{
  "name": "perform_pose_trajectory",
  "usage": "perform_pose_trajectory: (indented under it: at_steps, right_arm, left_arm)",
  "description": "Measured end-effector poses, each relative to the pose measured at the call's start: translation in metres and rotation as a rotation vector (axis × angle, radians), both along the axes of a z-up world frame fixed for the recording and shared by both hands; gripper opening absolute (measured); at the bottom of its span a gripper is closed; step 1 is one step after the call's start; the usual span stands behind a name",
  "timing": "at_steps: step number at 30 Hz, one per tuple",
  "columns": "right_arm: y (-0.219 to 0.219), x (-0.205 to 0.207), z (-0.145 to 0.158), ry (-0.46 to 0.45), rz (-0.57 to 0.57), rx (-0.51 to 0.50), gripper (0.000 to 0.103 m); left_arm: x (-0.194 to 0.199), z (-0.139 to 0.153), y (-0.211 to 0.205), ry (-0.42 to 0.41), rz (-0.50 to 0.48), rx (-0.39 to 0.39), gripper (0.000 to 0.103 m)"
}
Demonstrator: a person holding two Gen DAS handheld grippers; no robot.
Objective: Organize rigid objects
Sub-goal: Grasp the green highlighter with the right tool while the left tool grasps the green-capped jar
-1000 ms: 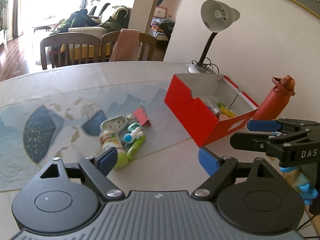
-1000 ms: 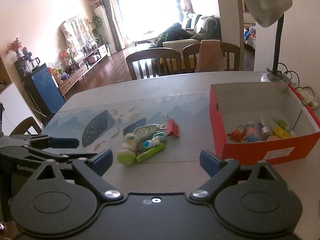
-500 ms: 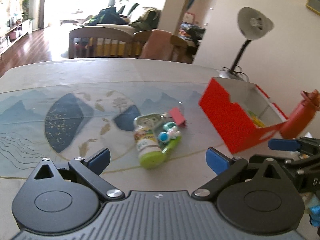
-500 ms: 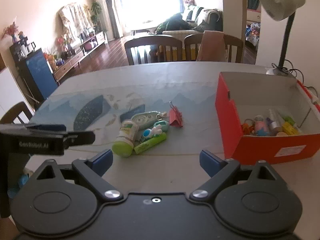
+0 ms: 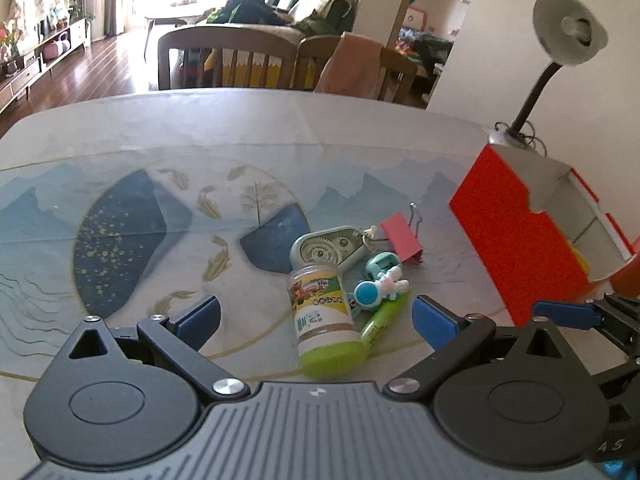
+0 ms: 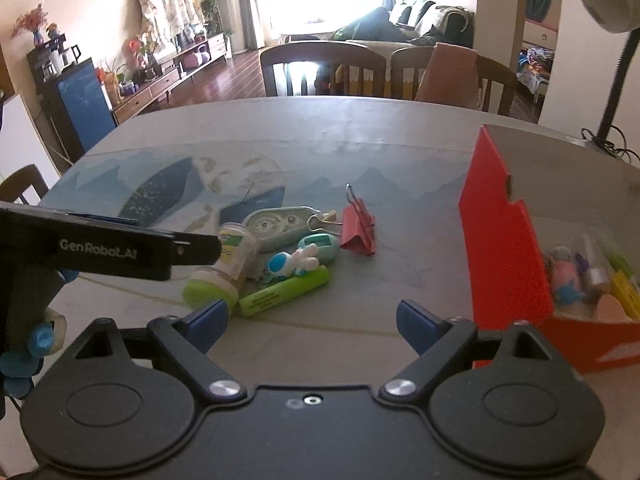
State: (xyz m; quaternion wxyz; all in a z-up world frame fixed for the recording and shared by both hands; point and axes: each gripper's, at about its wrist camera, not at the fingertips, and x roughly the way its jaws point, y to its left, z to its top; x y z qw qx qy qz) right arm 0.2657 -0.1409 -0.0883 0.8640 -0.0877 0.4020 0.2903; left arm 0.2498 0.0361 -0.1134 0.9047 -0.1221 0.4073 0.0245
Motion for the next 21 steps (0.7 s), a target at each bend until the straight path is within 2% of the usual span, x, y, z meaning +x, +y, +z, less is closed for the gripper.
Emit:
perform_pose_trajectory:
  at_steps: [10, 18, 21]
  right_arm:
    - [0.017, 0.029, -0.029, 0.009, 0.002, 0.007, 0.088]
    - [0.027, 0.04, -0.039, 0.035, 0.004, 0.019, 0.087]
    - [0.032, 0.043, -0.043, 0.044, 0.009, 0.014, 0.087]
  left_arm:
    - [0.035, -0.032, 0.006, 0.07, 0.073, -0.028, 0.102]
    - [0.046, -0.044, 0.004, 0.084, 0.068, -0.051, 0.101]
    - [0.047, -0.046, 0.003, 0.086, 0.062, -0.06, 0.089]
